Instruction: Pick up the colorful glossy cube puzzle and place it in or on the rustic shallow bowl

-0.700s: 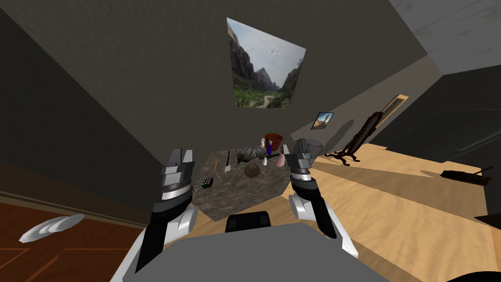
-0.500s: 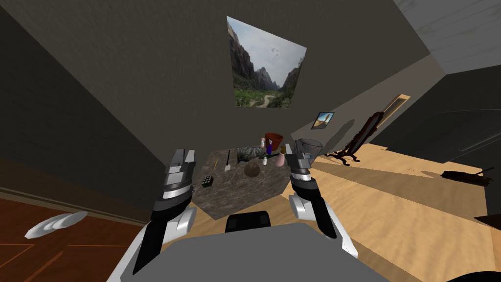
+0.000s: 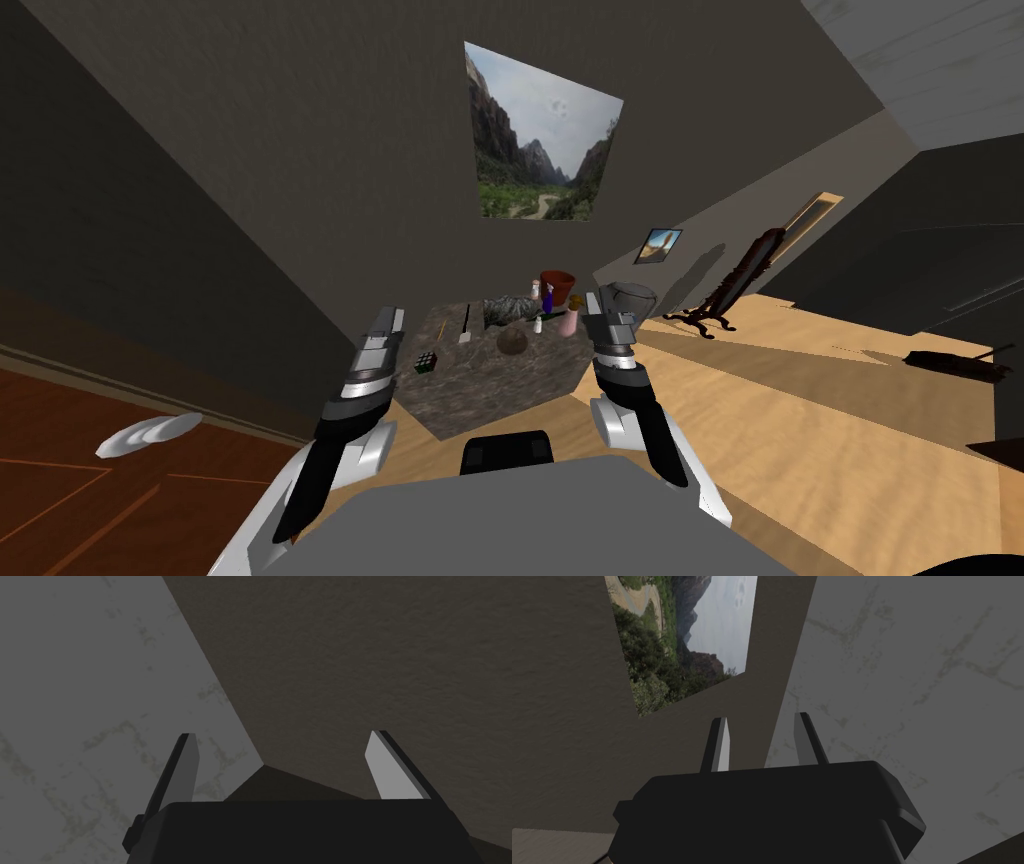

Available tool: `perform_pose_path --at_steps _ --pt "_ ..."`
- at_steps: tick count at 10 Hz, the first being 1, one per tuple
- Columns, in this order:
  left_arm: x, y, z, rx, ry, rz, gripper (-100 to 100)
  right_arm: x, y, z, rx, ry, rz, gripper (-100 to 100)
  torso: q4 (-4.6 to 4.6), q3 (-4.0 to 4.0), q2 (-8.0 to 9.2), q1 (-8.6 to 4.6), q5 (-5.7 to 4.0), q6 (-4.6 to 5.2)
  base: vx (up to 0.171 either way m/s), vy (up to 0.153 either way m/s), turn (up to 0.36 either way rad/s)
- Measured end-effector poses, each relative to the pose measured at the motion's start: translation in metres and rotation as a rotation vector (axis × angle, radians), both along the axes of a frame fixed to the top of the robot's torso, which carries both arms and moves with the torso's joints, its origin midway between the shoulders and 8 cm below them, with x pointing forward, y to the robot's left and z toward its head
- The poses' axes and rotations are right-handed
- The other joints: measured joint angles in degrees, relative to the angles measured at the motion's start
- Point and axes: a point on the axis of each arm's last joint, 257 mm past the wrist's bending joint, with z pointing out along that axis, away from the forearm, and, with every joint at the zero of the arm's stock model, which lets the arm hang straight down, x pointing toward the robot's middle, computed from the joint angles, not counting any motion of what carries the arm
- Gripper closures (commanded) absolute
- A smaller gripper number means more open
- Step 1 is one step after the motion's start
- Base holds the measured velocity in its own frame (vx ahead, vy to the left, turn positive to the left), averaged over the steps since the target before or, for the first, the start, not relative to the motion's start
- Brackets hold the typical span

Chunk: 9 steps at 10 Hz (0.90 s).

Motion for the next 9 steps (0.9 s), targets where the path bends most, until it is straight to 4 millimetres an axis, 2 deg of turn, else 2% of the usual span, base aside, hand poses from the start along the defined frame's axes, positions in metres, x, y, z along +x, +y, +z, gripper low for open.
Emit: perform_pose_path --at_steps 9 --pt "0.052 0.041 -0.072 0.197 0.186 0.155 -100 0.0 0.0 0.0 0.0 0.0 0.0 0 -0.01 -0.03 -0.06 0.03 0.0 0.0 -0.076 -0.043 0.036"
